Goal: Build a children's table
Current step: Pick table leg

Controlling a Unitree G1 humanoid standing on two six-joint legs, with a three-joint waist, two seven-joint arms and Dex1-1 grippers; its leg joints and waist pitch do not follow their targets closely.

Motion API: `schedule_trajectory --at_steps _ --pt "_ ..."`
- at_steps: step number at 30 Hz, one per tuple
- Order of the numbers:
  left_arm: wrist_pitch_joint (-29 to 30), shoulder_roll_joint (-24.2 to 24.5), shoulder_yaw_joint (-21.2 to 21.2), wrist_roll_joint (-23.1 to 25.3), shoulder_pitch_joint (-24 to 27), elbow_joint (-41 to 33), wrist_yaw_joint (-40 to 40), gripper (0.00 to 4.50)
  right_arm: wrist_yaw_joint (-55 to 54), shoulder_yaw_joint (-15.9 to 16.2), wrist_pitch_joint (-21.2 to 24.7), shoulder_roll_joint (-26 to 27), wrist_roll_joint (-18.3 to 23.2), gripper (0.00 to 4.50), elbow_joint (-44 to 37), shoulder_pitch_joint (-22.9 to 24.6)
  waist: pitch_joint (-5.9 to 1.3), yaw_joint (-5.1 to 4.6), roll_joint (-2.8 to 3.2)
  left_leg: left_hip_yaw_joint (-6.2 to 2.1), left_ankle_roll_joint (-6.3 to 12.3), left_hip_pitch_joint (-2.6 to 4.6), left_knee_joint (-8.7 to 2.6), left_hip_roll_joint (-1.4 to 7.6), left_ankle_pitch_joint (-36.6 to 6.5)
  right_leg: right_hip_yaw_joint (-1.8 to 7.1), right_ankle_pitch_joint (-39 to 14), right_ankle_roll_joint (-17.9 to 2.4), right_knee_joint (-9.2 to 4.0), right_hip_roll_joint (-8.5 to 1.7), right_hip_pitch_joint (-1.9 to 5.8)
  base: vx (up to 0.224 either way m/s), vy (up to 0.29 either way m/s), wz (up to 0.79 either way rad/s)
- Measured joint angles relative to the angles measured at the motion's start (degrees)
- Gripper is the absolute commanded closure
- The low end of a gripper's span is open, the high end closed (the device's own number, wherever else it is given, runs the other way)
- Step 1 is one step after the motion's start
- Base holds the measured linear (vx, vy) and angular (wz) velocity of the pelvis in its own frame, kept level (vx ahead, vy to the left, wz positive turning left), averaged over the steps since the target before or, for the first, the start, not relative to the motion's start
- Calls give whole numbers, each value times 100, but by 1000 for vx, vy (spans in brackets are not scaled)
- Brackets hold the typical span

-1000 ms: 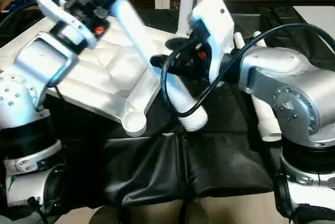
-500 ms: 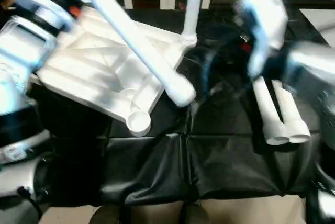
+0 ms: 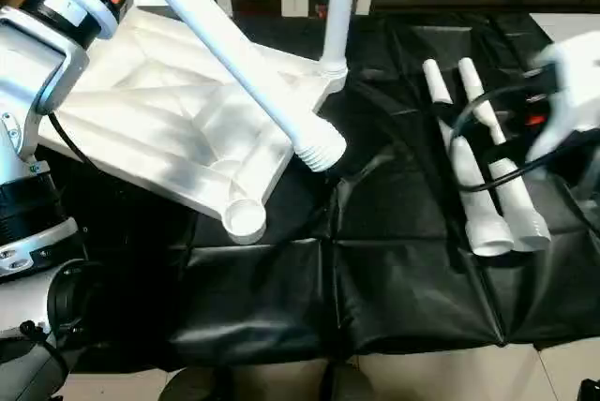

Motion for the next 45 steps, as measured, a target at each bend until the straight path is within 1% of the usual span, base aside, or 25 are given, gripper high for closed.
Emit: schedule_trajectory --at_steps 3,8,11,14,15,16,18,21,22,24,26,27,29,30,34,37,40,42,45 --pt "0 18 -39 2 -2 0 0 291 20 -15 0 71 162 47 -22 -51 0 -13 0 0 0 1 -1 0 0 -2 -1 1 -1 0 0 0 0 0" --pt "46 165 -158 90 -2 -2 69 291 14 -12 -50 73 194 47 2 -134 5 -8 -5 -1 -1 -3 -6 0 -1 -1 -3 5 -9 0 0 0 0 0" --pt "72 203 -239 289 -2 -18 251 291 9 10 -49 77 206 47 7 -187 6 -9 -5 -1 -1 -4 -9 0 -1 -1 -8 12 -11 -1 -1 0 0 0" --pt "70 259 -369 515 -2 -26 378 291 -6 104 -14 149 376 47 -29 -420 8 -14 -4 -2 -1 -5 -13 1 -1 -2 -25 40 -11 0 -3 0 0 0" --pt "69 300 -469 658 -2 -27 389 291 -9 226 89 276 500 47 -100 -570 9 -35 -1 -2 -1 -3 -14 1 -1 -3 -24 39 -10 1 -3 0 0 0" --pt "69 303 -567 749 -2 -32 388 291 -5 334 151 376 608 30 -172 -647 9 -38 -1 -2 -1 -2 -17 2 -1 -4 -22 36 -7 1 -3 0 0 0" --pt "66 282 -794 898 -1 -38 388 291 -3 709 288 599 776 13 -361 -817 10 -40 0 -2 -2 -2 -22 2 -1 -7 -14 22 -7 1 -4 0 0 0" --pt "63 112 -1042 995 -2 -63 398 291 -43 1236 410 941 863 1 -425 -1138 10 -38 1 -3 -2 -8 -24 6 -1 -4 -13 21 -10 -2 -7 0 0 0" --pt "63 91 -1064 1006 -3 -64 401 291 -62 1292 414 990 865 0 -425 -1204 11 -38 1 -2 -2 -10 -24 7 -2 -4 -13 21 -11 -2 -8 0 0 0" --pt "59 0 -1088 1070 -48 -63 457 291 -156 1559 468 1062 815 0 -365 -1495 12 -28 -1 -3 -1 -14 -24 6 -2 -5 -13 20 -12 -2 -9 0 0 0" --pt "41 -71 -1115 1135 -188 -62 513 291 -260 1816 486 1146 697 0 -235 -1690 15 -16 -7 -4 -2 -15 -24 7 -2 -5 -13 20 -13 -2 -9 0 0 0" --pt "3 -123 -1146 1139 -277 -80 513 291 -307 1991 500 1230 615 0 -189 -1739 15 -3 -7 -4 -2 -13 -24 7 -2 -4 -13 20 -12 -2 -8 0 0 0" --pt "-16 -183 -1198 1139 -372 -101 511 291 -360 2190 523 1298 589 0 -108 -1743 15 14 -7 -3 -2 -14 -25 7 -3 -2 -13 20 -13 -4 -9 0 0 0" --pt "-25 -188 -1236 1147 -374 -129 510 291 -399 2263 577 1311 566 0 -76 -1745 16 14 -9 -2 -2 -15 -25 7 -3 0 -14 20 -13 -4 -9 0 0 0" --pt "-28 -217 -1299 1197 -373 -160 509 291 -563 2377 881 1376 521 0 122 -1867 20 10 -15 -3 -4 -13 -25 5 -2 -1 -13 20 -11 -4 -9 0 0 0" --pt "-27 -235 -1342 1200 -373 -254 501 291 -636 2482 915 1390 486 0 231 -1911 20 11 -14 -3 -4 -13 -25 6 -2 -1 -13 20 -8 -4 -9 0 0 0" --pt "-17 -278 -1382 1204 -373 -307 496 291 -683 2509 915 1477 385 0 426 -2060 20 11 -14 -3 -4 -13 -24 5 -1 0 -12 19 -6 -4 -9 0 0 0" --pt "2 -338 -1435 1204 -373 -359 489 291 -683 2510 915 1485 382 0 465 -2175 20 16 -14 -2 -4 -13 -23 6 -2 0 -12 19 -6 -4 -9 0 0 0" --pt "7 -341 -1505 1210 -372 -418 486 291 -659 2536 930 1480 385 0 481 -2222 20 20 -15 -2 -4 -13 -24 6 -2 0 -12 19 -6 -3 -9 0 0 0"
